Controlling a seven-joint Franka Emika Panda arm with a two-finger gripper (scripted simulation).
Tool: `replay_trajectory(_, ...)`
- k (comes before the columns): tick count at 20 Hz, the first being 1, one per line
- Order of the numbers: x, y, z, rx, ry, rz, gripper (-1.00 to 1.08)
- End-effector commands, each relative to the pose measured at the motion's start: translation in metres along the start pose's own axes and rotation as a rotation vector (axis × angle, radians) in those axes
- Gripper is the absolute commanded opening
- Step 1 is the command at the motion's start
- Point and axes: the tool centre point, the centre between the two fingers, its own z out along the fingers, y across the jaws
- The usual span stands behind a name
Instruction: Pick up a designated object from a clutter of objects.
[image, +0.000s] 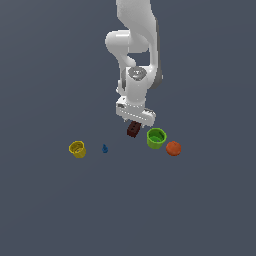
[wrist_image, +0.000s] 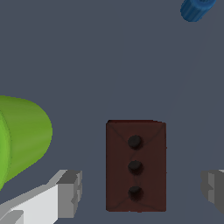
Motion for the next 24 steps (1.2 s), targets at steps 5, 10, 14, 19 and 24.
replay_trajectory(5,-0.001,0.000,0.007,0.000,0.000,0.000,1.00)
replay_trajectory(10,-0.001,0.000,0.025,0.001,0.000,0.001,1.00)
replay_trajectory(14,-0.001,0.001,0.040,0.001,0.001,0.002,1.00)
replay_trajectory(19,-0.001,0.001,0.050,0.000,0.001,0.003,1.00)
replay_trajectory(24,-0.001,0.000,0.051,0.000,0.001,0.003,-1.00)
